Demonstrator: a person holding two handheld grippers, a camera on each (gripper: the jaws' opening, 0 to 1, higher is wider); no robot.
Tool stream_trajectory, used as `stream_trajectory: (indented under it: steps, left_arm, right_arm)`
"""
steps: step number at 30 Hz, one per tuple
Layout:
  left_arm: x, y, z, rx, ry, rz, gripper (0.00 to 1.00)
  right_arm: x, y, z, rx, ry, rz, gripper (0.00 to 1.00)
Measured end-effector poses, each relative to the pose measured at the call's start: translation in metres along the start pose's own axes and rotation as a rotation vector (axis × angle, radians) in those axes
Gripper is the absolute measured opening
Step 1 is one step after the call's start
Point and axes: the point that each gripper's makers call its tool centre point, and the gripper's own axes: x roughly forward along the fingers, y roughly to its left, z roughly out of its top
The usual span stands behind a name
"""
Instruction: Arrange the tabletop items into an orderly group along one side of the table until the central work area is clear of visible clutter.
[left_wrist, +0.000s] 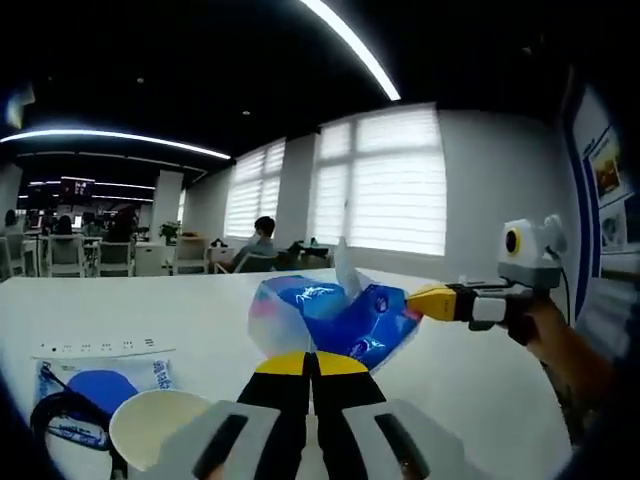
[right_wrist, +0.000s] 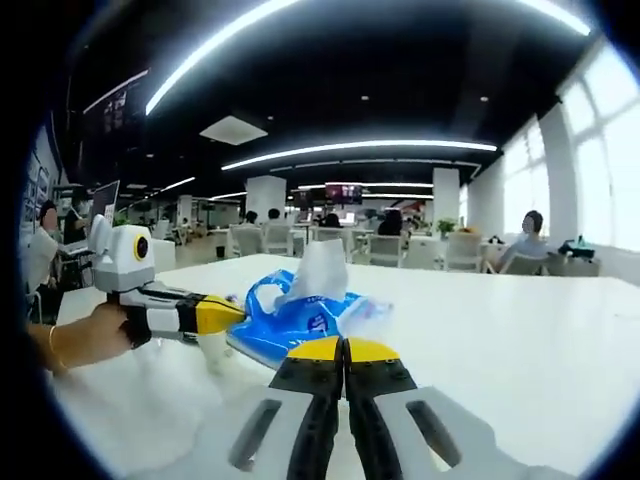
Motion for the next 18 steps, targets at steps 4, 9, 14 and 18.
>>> stream_trajectory:
  steps: [4, 9, 14, 18]
  left_arm:
    - [0.002, -0.003, -0.003, -0.006, 0.006, -0.007, 0.0]
    - [0.005, -0.009, -0.012, 0.02, 0.016, -0.002, 0.0]
    - [0.008, -0.012, -0.02, 0.019, 0.034, -0.005, 0.0]
    - [0.009, -0.014, -0.026, 0.02, 0.045, -0.006, 0.0]
  right_arm:
    - [-0.004, -0.002, -0.004, 0.0, 0.001, -0.003, 0.0]
    - [-0.005, -0.006, -0.01, 0.006, 0.009, -0.007, 0.0]
    - [-0.008, -0.007, -0.018, -0.013, 0.022, -0.012, 0.0]
    - [-0.009, -0.011, -0.025, -0.003, 0.028, -0.015, 0.0]
